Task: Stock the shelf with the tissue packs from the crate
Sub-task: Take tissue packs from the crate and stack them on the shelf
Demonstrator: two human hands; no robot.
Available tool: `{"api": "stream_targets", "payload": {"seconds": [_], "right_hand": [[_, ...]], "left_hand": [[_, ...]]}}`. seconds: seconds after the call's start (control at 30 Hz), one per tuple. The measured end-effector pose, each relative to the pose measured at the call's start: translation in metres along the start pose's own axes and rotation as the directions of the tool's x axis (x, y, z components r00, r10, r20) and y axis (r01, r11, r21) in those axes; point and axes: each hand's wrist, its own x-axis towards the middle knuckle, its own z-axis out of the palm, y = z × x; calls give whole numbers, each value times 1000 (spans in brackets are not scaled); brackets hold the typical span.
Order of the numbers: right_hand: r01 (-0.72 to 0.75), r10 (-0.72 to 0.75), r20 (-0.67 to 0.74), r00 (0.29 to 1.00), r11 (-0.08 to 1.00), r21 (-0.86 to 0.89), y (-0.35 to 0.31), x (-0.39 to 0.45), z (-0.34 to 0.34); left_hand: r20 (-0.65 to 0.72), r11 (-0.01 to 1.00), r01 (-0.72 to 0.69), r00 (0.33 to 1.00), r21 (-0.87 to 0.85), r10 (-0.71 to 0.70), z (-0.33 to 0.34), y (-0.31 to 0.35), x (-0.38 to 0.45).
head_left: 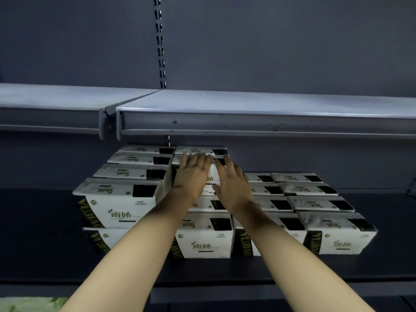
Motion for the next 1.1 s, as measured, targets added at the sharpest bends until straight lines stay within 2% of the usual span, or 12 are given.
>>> {"api": "stream_targets", "payload": {"seconds": [0.13, 0.27, 0.37, 0.67, 0.8, 0.87, 0.93, 1.0, 1.1], "right_hand": [[-36, 41, -90, 995, 998, 54, -8, -13, -12], [-68, 77, -213, 974, 997, 47, -12, -39, -17], [-107, 110, -131, 985, 994, 26, -17, -65, -20], [-200, 191, -153, 970, 978, -49, -47, -162, -6], [-222, 218, -174, 960, 975, 1, -70, -204, 6], [-215, 214, -157, 964, 977, 13, -82, -228, 16], [-200, 201, -108, 974, 980, 16, -93, -253, 28], [-197, 197, -30, 980, 980, 5, -102, -278, 43], [-219, 217, 88, 972, 976, 9, -118, -311, 65]], "left_hand": [[-64, 998, 18, 998, -62, -22, -16, 7, -13], [-132, 992, -23, 991, -121, 7, -24, 14, -40], [-106, 977, -16, 994, -213, -7, -25, 17, -64], [-50, 904, 11, 998, -427, -36, -9, 22, -163], [-118, 885, -37, 993, -464, -20, 18, 18, -211], [-212, 875, -103, 977, -474, 0, 34, 14, -238], [-254, 861, -196, 964, -469, 81, 50, 11, -267], [-224, 854, -241, 963, -461, 151, 68, 8, -293], [-95, 847, -179, 984, -500, 152, 94, 7, -327]]}}
